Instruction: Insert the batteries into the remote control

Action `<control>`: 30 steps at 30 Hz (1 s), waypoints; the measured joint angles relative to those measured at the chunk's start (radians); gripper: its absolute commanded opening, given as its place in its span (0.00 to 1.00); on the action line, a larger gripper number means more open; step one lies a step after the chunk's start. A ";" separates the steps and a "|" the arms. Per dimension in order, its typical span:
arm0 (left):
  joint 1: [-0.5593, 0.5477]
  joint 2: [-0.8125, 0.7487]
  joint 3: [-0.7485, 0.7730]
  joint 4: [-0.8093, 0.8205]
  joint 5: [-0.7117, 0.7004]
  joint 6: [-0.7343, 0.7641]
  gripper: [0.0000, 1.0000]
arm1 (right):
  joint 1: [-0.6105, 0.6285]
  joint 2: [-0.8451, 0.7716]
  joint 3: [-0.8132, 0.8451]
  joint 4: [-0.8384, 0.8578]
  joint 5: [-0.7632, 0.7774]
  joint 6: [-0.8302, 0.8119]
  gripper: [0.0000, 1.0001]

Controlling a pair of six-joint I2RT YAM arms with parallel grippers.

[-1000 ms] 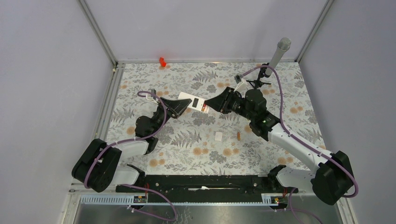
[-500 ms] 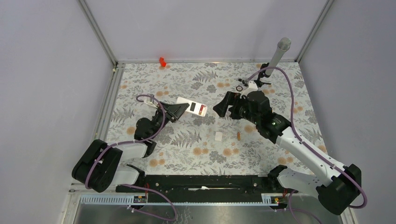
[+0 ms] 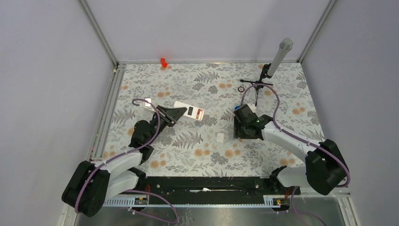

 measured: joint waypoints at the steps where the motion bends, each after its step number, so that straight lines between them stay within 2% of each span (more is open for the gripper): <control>1: 0.000 -0.010 0.000 -0.014 -0.002 0.007 0.02 | 0.000 0.016 0.000 0.000 0.003 0.000 0.59; 4: 0.000 -0.044 0.000 -0.070 -0.007 0.030 0.03 | -0.005 0.079 0.000 0.018 0.006 -0.001 0.55; 9: 0.000 -0.073 0.000 -0.130 -0.008 0.053 0.04 | -0.015 0.210 0.000 0.065 0.005 -0.004 0.33; 12: 0.000 -0.086 0.000 -0.153 -0.009 0.060 0.04 | -0.019 0.227 0.004 0.093 0.019 0.001 0.15; 15: 0.000 -0.095 0.000 -0.170 -0.010 0.066 0.04 | -0.028 0.227 0.001 0.109 0.029 0.028 0.08; 19: 0.001 -0.098 0.002 -0.175 -0.010 0.076 0.04 | -0.048 0.212 -0.015 0.122 0.025 0.125 0.09; 23: 0.003 -0.098 0.002 -0.175 -0.010 0.082 0.04 | -0.076 0.170 -0.055 0.130 0.025 0.305 0.12; 25: 0.003 -0.098 0.002 -0.175 -0.010 0.084 0.04 | -0.081 0.149 -0.071 0.116 0.031 0.415 0.21; 28: 0.003 -0.098 0.002 -0.175 -0.010 0.084 0.03 | -0.082 0.132 -0.078 0.090 0.045 0.536 0.43; 30: 0.003 -0.098 0.002 -0.175 -0.010 0.084 0.03 | -0.083 0.132 -0.074 0.074 0.056 0.584 0.54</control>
